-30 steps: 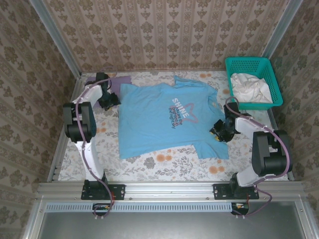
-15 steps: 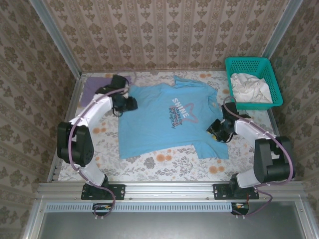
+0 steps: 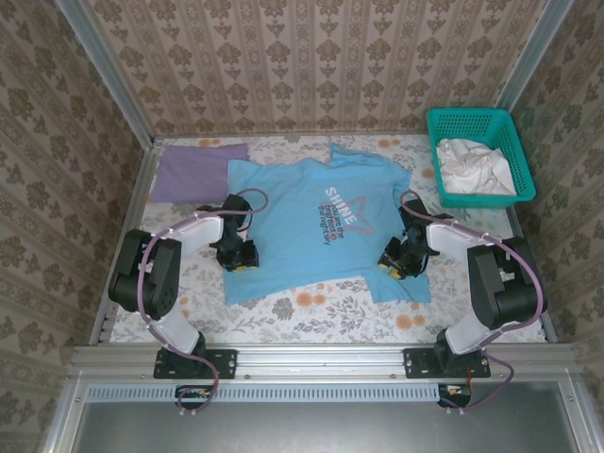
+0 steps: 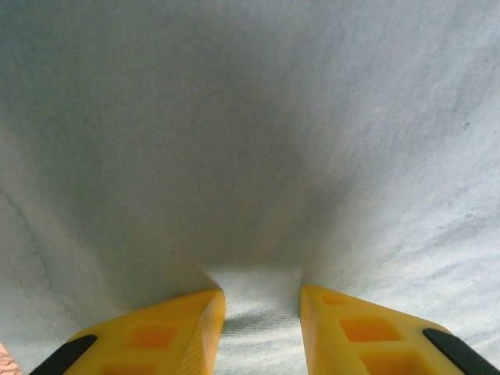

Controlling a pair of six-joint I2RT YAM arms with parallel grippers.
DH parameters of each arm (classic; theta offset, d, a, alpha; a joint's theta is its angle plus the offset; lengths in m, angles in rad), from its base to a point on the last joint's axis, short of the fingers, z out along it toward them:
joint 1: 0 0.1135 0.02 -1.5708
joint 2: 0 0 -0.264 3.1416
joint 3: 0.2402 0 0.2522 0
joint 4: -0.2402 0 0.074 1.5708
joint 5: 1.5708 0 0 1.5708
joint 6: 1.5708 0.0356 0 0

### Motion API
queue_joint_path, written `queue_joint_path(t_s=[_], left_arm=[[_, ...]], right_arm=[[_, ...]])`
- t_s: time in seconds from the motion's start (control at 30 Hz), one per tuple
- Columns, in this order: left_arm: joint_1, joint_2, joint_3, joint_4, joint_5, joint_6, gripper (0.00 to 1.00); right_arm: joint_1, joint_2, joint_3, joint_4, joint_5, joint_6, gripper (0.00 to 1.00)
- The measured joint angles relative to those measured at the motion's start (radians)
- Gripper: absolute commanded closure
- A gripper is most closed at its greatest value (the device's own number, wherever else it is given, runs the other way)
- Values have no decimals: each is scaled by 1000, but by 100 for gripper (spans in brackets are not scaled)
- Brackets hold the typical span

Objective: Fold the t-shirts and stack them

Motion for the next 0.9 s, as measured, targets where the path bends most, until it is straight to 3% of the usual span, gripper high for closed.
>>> queue_joint_path(t_s=[0.33,0.53,0.63,0.77,0.9], left_arm=[[51,-13,-13,-56,-61,-44,66],[128,-28,-23,-105,-73,-50,63],[144,-28,-17,-129,-89,-52,55],[138,-40,30,-165,-93,-45,46],[101,-52,137,-174,-95,-19,38]], right_arm=[[68,-75,-94,-41,-73,5,64],[88,-144,-127,-92,-114,13,48],[86,-227,-99,-97,-79,25,36],[67,-286,22,18,18,40,35],[37,-166,198,148,142,31,36]])
